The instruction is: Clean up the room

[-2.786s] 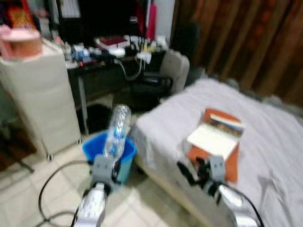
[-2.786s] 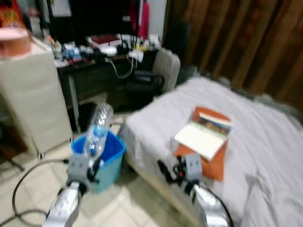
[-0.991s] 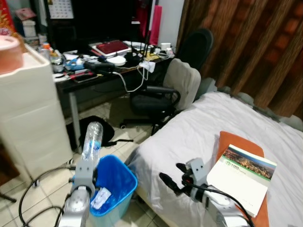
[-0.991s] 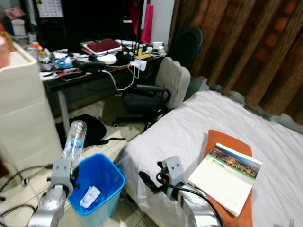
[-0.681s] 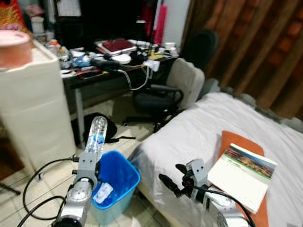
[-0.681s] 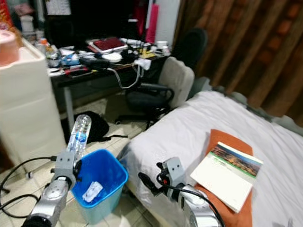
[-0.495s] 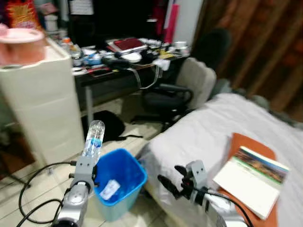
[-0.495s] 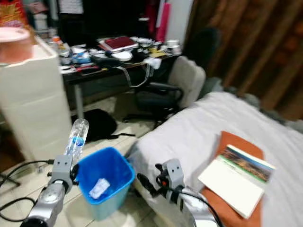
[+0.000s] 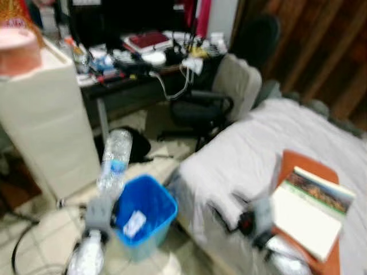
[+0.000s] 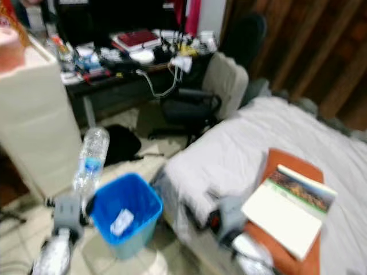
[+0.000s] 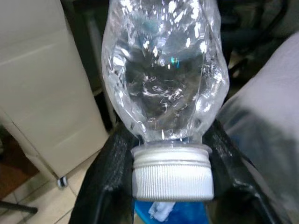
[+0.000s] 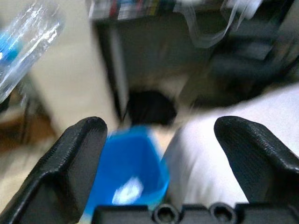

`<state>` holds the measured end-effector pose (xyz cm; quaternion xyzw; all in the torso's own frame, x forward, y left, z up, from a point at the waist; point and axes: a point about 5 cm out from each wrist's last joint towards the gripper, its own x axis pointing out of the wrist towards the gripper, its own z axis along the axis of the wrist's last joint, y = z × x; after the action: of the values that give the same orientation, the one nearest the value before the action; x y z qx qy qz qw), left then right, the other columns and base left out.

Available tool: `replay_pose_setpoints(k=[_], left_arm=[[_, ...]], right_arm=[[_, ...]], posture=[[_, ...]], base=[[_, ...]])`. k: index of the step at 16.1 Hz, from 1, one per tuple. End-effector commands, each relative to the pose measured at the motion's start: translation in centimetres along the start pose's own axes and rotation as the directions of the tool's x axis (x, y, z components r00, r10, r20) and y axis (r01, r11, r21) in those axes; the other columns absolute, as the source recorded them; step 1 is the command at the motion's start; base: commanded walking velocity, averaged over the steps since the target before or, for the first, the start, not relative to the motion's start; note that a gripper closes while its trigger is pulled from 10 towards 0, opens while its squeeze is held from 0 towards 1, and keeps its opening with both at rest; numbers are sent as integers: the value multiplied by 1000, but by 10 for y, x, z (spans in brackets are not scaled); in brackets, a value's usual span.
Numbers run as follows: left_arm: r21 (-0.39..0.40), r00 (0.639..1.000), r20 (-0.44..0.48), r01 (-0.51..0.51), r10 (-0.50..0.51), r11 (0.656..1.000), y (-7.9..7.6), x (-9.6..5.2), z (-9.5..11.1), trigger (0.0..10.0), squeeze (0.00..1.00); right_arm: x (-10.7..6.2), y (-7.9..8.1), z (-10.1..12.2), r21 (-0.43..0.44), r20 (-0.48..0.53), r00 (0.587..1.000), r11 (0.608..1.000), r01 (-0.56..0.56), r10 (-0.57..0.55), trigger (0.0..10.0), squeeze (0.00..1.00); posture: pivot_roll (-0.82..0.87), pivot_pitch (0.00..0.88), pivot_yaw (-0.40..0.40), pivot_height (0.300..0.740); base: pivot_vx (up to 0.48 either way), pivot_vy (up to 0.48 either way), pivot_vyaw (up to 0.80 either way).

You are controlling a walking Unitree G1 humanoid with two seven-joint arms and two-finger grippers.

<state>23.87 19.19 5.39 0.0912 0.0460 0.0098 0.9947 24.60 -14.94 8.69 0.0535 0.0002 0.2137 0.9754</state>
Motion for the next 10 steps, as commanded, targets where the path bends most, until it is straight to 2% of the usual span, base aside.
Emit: replay_pose_setpoints(k=[1,4,5,6,7,8,10], left_arm=[[10,992,129,15,-16,1000,-6,-5,38,10000,0],[60,972,198,112,-122,992,-26,-30,65,10000,0],[26,974,194,112,-114,993,-25,-29,67,10000,0],[8,978,181,100,-99,995,-23,-26,66,10000,0],[5,985,143,93,-93,996,-21,-19,65,10000,0],[12,987,124,104,-105,994,-20,-13,63,10000,0],[49,984,93,150,-154,987,-20,1,60,10000,0]], right_arm=[[-7,-4,11,-2,47,997,998,55,-55,10000,0],[-17,-12,7,17,12,995,995,95,-95,10000,0],[-16,-14,0,24,-11,994,994,105,-105,10000,0],[-11,-14,-3,32,-23,994,994,106,-106,10000,0],[-3,-15,-5,51,-26,992,991,121,-119,10000,0],[2,-16,-6,58,-33,992,991,120,-119,10000,0],[11,-16,-12,36,-59,993,994,105,-103,10000,0]], posture=[[165,61,-118,740],[208,22,-125,740],[211,16,-123,740],[210,13,-123,740],[210,3,-122,740],[207,3,-120,740],[201,0,-111,740]], base=[[0,0,0],[0,0,0],[0,0,0],[281,0,0],[472,0,750],[472,0,694],[471,0,0]])
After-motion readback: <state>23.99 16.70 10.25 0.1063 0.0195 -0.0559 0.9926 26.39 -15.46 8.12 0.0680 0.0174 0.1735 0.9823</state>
